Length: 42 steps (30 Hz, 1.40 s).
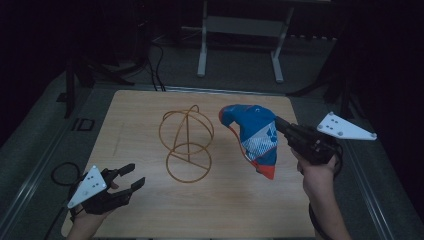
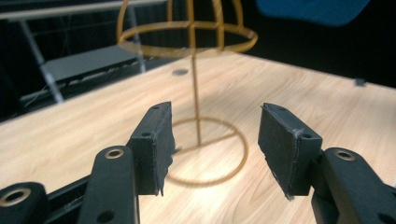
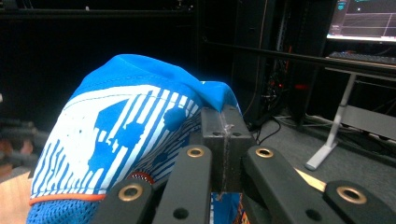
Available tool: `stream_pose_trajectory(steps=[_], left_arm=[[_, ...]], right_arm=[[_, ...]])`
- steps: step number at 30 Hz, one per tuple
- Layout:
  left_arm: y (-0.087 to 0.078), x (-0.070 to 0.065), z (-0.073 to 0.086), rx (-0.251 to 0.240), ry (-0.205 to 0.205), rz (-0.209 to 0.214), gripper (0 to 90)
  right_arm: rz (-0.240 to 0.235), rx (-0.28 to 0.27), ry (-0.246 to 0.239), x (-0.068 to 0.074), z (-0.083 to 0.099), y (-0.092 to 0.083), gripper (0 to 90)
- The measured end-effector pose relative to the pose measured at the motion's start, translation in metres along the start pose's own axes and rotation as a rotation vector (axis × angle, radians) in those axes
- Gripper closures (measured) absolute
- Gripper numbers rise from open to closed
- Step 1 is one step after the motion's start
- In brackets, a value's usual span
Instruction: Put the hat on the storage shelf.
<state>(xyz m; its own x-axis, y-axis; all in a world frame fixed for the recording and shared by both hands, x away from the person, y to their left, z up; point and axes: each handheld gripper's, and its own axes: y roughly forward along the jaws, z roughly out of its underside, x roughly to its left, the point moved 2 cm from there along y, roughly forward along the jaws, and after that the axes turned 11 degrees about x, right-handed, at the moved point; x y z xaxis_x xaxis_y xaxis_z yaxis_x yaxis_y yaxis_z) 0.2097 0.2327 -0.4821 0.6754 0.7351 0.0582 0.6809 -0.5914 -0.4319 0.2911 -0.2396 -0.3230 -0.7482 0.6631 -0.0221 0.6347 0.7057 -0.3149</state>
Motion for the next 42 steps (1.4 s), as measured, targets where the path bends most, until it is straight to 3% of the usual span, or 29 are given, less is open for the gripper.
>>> stream_pose_trajectory(steps=[7,15,18,22,25,36,42], left_arm=[[0.009,0.001,0.039,0.035,-0.042,-0.067,45.5],[0.009,0.007,0.067,0.055,-0.089,-0.158,41.4],[0.005,0.010,0.072,0.056,-0.114,-0.197,34.8],[0.003,0.014,0.079,0.069,-0.138,-0.243,13.3],[0.004,0.017,0.086,0.088,-0.182,-0.259,1.7],[0.000,0.021,0.090,0.059,-0.186,-0.386,1.3],[0.001,0.023,0.093,0.079,-0.207,-0.397,1.2]], right_arm=[[-0.013,-0.006,-0.010,0.001,-0.018,0.021,90.0],[-0.016,0.010,-0.020,0.007,-0.035,0.048,90.0],[-0.024,0.013,-0.026,0.011,-0.043,0.059,90.0],[-0.035,0.028,-0.043,0.020,-0.054,0.079,90.0],[-0.049,0.041,-0.055,0.028,-0.062,0.094,90.0],[-0.136,0.095,-0.109,0.073,-0.078,0.150,90.0],[-0.196,0.134,-0.119,0.092,-0.078,0.173,90.0]])
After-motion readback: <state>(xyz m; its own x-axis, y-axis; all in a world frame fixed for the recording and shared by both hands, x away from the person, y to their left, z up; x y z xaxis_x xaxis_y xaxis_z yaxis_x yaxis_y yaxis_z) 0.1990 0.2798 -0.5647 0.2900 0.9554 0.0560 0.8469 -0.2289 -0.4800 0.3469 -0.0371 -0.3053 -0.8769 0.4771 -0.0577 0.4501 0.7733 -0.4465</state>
